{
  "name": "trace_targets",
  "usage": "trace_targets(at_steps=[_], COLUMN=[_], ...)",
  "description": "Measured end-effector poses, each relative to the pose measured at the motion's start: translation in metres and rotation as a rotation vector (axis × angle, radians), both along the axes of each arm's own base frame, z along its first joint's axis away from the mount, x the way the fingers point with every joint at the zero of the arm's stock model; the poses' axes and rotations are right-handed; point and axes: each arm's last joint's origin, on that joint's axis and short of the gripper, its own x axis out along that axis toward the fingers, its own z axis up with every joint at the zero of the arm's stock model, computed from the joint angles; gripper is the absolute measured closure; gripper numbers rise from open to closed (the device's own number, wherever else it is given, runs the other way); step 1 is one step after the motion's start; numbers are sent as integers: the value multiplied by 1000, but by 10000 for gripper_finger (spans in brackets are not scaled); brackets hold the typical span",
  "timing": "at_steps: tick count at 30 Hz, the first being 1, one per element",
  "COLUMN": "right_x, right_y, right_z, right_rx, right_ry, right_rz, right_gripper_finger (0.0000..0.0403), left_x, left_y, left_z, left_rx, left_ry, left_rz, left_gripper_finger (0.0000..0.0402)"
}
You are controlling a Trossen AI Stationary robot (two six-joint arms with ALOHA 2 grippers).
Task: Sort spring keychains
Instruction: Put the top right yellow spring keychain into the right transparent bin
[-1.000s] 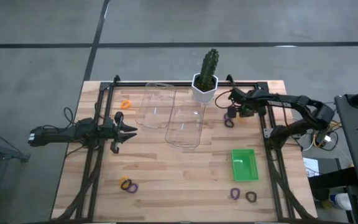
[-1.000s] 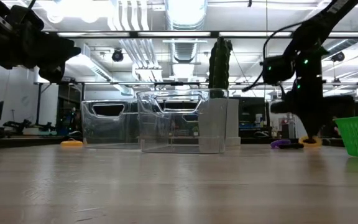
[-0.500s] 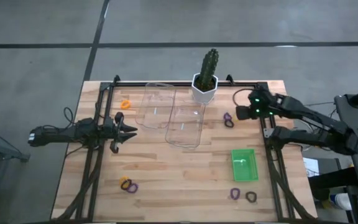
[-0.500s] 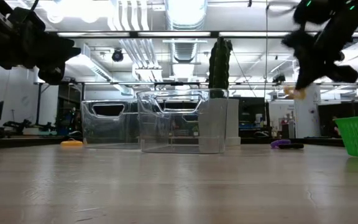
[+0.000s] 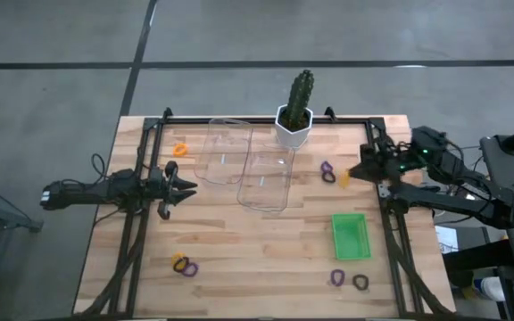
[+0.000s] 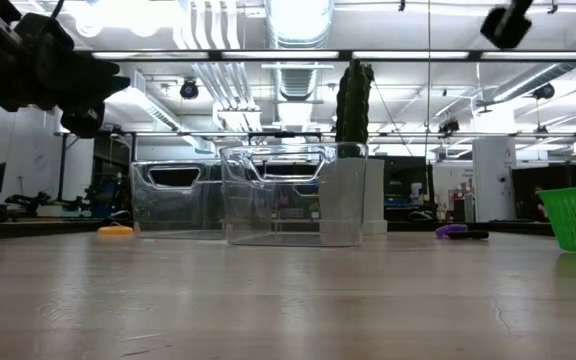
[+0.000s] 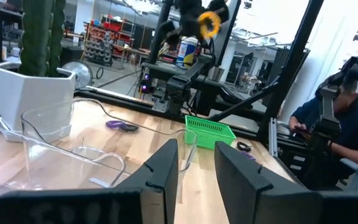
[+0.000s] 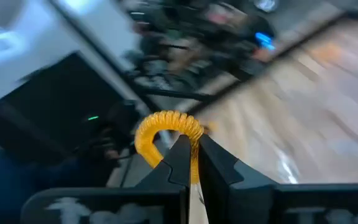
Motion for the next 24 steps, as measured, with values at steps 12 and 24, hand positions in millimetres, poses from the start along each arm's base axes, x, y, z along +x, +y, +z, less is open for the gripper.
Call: trace_targets(at_steps=[12, 24], right_x=[-1, 20], right_y=[7, -9], right_z=[10, -23], right_rx=[-166, 85], right_ry=[-299, -159], right_rz=[222, -62], right_gripper_finger=[390, 390], left_x=[0, 0], left_y=[0, 0], left_z=[0, 1], left_rx=[-81, -88], left_ry=[-2, -9], left_rz=[-4, -4], left_gripper_finger=[303, 303])
